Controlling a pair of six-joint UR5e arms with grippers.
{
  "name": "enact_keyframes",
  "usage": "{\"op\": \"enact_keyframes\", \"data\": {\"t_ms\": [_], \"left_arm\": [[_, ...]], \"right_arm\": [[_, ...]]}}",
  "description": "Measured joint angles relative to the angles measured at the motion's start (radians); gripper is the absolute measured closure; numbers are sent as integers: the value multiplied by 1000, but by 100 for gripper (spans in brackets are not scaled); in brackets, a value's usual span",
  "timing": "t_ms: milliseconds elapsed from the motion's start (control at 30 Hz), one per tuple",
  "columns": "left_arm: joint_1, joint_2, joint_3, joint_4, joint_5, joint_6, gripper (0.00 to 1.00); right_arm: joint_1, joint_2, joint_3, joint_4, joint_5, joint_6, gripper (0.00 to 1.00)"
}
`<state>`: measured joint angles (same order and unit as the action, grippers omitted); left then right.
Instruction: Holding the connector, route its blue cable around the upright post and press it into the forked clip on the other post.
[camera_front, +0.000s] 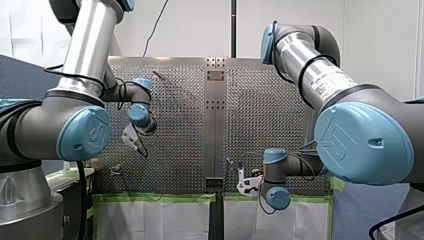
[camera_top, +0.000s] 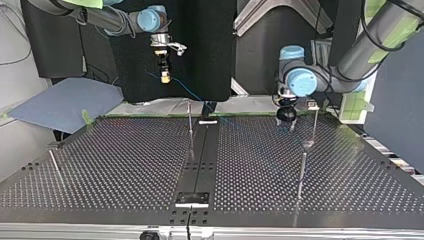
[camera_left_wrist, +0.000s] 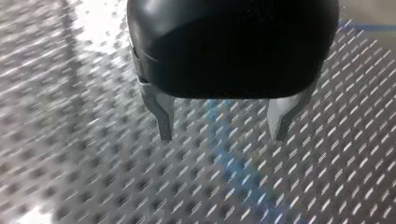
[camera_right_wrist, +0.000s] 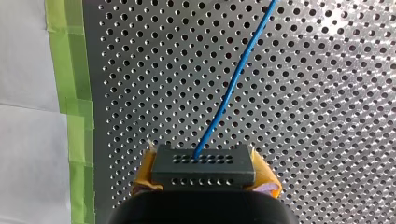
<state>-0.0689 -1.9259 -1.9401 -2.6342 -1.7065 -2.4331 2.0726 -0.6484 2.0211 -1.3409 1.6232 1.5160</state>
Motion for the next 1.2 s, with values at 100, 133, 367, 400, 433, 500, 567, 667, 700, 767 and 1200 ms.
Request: {"op": "enact_keyframes", "data": {"t_ms": [100, 133, 367, 400, 433, 500, 567, 667, 700, 767, 1200], "left_arm": [[-28, 0, 0, 16, 30, -14, 0], [-37, 1, 0, 18, 42, -23, 0], [-50, 32, -11, -15, 91, -24, 0], [-49, 40, -15, -19, 88, -23, 0], [-48, 52, -20, -24, 80, -20, 0], [-46, 71, -25, -29, 64, -14, 0], [-44, 91, -29, -34, 43, -9, 0], [-40, 103, -32, -44, 20, -2, 0], [-40, 105, -33, -48, 17, 1, 0], [-38, 107, -38, -54, 8, 7, 0], [-39, 207, -104, -135, -96, 112, 0]], "right_arm": [[0, 0, 0, 0, 0, 0, 100], [0, 0, 0, 0, 0, 0, 100], [0, 0, 0, 0, 0, 0, 100], [0, 0, 0, 0, 0, 0, 100], [0, 0, 0, 0, 0, 0, 100], [0, 0, 0, 0, 0, 0, 100], [0, 0, 0, 0, 0, 0, 100], [0, 0, 0, 0, 0, 0, 100], [0, 0, 0, 0, 0, 0, 100], [0, 0, 0, 0, 0, 0, 100], [-1, 0, 0, 0, 0, 5, 100]]}}
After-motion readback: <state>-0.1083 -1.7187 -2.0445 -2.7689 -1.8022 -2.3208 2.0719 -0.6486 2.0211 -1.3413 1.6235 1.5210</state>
